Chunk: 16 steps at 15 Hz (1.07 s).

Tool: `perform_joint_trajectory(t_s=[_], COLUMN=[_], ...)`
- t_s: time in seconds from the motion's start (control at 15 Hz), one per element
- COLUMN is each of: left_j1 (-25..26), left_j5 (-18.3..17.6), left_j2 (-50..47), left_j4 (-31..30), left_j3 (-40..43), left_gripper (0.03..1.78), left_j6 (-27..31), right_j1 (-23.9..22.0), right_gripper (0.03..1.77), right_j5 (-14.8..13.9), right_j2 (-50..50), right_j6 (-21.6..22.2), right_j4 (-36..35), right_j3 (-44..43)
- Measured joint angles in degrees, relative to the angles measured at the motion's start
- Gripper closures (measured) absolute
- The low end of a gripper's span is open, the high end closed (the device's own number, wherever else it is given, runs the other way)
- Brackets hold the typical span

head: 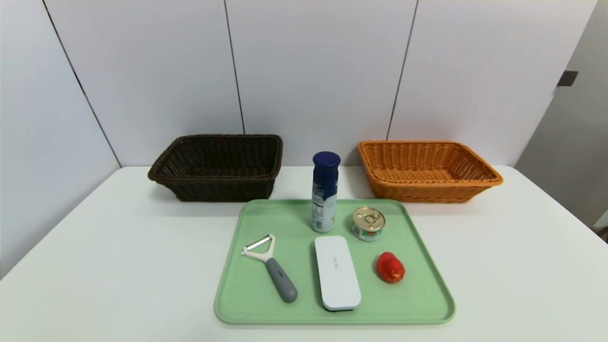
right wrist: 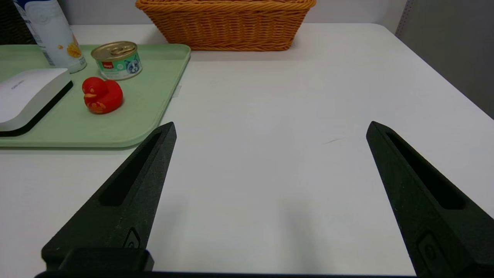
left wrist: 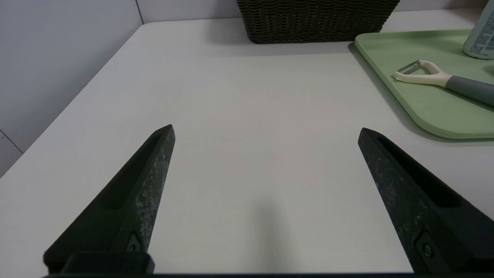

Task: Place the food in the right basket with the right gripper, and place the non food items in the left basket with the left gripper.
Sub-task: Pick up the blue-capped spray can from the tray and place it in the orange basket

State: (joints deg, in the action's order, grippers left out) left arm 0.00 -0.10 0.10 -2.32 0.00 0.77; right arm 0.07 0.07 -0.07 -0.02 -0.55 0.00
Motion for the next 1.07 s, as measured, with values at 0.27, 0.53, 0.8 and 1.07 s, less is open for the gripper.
perform_joint_trajectory(t_s=[0.27,0.53,0.8,1.07], left_j1=[0.0,0.0,0.0,0.0], left_j5=[0.0,-0.3,-3.5,-6.0], left_j2=[0.0,0.0,3.4,15.5], left_j4=[-0.1,0.6,7.9,10.2], left_j3=[0.0,-1.9,-15.2,-28.1], left_gripper=[0.12,0.12,0.12,0.12], left_j6=[-0.5,-0.6,-0.5,-0.1], right_j1=[0.0,0.0,0.0,-0.1], right_gripper=[0.1,0.1,0.1,0.1], right_j5=[-0.3,-0.3,4.7,9.4], right_j2=[0.0,0.1,4.1,16.0], right_j6=[-0.1,-0.3,-0.5,-1.8], right_j4=[1.2,2.7,14.3,20.0], right_j3=[-0.2,-2.6,-18.7,-32.4])
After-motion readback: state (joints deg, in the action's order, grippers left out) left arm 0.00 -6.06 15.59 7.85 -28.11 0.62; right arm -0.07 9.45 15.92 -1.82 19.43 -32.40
